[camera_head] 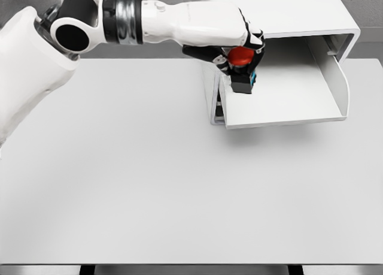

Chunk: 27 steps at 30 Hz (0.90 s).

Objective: Slide open multi-storey tabletop storage cabinets and put open load switch and slide close multi-storey tabletop storage cabinets

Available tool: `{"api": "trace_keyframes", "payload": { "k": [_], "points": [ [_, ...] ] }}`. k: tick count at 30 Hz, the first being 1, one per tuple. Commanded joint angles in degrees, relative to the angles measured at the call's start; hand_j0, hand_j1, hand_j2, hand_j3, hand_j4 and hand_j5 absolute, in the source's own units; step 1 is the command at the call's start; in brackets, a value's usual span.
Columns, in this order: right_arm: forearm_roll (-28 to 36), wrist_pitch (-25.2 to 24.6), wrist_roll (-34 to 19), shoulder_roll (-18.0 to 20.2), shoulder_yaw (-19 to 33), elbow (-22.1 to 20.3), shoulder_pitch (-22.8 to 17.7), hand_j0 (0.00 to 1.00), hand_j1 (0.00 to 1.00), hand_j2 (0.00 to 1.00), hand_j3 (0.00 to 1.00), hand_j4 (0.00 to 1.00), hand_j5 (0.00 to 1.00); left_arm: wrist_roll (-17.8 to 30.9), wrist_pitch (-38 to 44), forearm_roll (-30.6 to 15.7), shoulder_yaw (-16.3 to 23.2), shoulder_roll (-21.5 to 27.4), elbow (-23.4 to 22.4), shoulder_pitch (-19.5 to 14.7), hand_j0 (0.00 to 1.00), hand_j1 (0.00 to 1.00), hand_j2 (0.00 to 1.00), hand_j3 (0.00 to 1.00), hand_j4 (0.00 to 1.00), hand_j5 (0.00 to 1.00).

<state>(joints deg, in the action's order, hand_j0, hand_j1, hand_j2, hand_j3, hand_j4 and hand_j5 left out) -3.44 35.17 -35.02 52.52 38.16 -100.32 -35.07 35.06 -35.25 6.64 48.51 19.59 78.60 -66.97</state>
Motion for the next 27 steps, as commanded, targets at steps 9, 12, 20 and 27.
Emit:
{"api": "trace_keyframes", "payload": {
  "k": [9, 12, 20, 27],
  "points": [
    [-0.17, -0.17, 0.02, 2.59, -8.54, -0.4, 5.1, 0.56, 0.56, 0.56, 0.56, 0.56, 0.56, -0.06, 0.25, 9.1, 1.67, -8.16, -11.1, -0.18, 0.25, 0.25, 0.25, 0.25, 0.25, 0.25],
    [-0.17, -0.17, 0.02, 4.09, -11.08, -0.49, 8.34, 0.56, 0.56, 0.56, 0.56, 0.56, 0.56, -0.06, 0.25, 9.1, 1.67, -8.6, -11.19, -0.44, 0.27, 0.27, 0.27, 0.27, 0.27, 0.27],
    [-0.17, -0.17, 0.02, 5.32, -21.72, -0.49, 17.22, 0.56, 0.56, 0.56, 0.56, 0.56, 0.56, -0.06, 0.25, 8.39, 1.58, -8.6, -12.95, -0.44, 0.75, 0.75, 0.75, 0.75, 0.75, 0.75],
    [-0.17, -0.17, 0.02, 6.9, -27.09, -0.49, 22.67, 0.56, 0.56, 0.56, 0.56, 0.56, 0.56, -0.06, 0.25, 8.39, 1.58, -8.69, -13.12, -0.44, 0.89, 0.89, 0.89, 0.89, 0.89, 0.89]
  ]
}}
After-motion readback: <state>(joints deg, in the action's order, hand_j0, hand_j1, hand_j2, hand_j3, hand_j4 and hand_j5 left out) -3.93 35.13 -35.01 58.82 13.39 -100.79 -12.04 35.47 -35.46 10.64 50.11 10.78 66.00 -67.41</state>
